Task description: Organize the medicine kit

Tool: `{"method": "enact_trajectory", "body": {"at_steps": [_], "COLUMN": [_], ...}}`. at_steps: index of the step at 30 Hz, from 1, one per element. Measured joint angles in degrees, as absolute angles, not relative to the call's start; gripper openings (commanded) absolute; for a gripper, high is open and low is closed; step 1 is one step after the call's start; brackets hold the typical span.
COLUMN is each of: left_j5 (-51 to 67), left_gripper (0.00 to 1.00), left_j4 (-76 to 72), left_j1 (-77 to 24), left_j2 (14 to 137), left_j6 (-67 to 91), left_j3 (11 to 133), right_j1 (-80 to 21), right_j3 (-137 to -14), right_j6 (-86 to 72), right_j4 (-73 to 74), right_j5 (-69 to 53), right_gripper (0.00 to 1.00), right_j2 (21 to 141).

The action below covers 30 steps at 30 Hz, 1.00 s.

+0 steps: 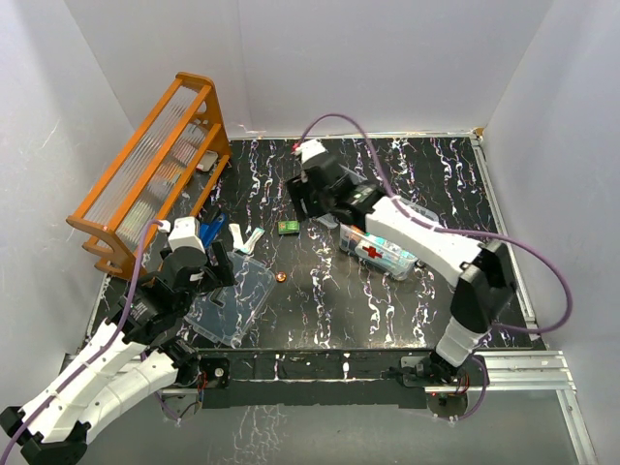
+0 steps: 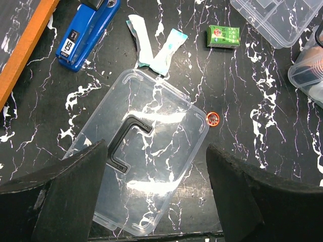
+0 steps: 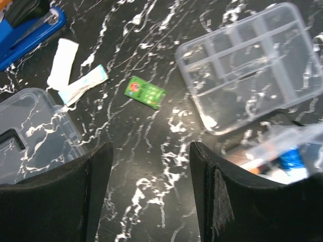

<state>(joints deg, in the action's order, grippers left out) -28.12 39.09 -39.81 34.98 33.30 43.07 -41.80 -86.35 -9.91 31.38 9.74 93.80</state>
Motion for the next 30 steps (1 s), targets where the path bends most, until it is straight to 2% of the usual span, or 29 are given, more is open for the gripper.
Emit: {"method": "enact_trajectory", "body": {"at_steps": [5, 11, 22, 30], "left_j5": [-28.8, -29.39, -29.39, -29.41], "left_gripper": [0.78, 0.79, 0.79, 0.79], "left_j4": [39.42, 39.51, 39.51, 39.51], "left_j1": [-39.81, -39.81, -39.81, -39.81], "left_j2": [34.17, 33.58, 33.93, 34.52], "left_j6": [33.63, 33.69, 33.67, 33.67], "left_j3": [43.07, 43.07, 43.07, 43.07], "right_j1": [-47.22, -47.57, -47.55, -47.31], "right_j3": [-89.89, -90.24, -90.21, -94.5], "right_j6": [-16.73, -25.85, -31.4, -31.55], "right_j4": [31.53, 31.64, 32.03, 34.7], "right_j5": [12.51, 12.86, 17.19, 25.15], "right_gripper": [0.56, 0.54, 0.58, 0.61], "right_j2": [102.1, 107.83, 111.48, 119.42]}}
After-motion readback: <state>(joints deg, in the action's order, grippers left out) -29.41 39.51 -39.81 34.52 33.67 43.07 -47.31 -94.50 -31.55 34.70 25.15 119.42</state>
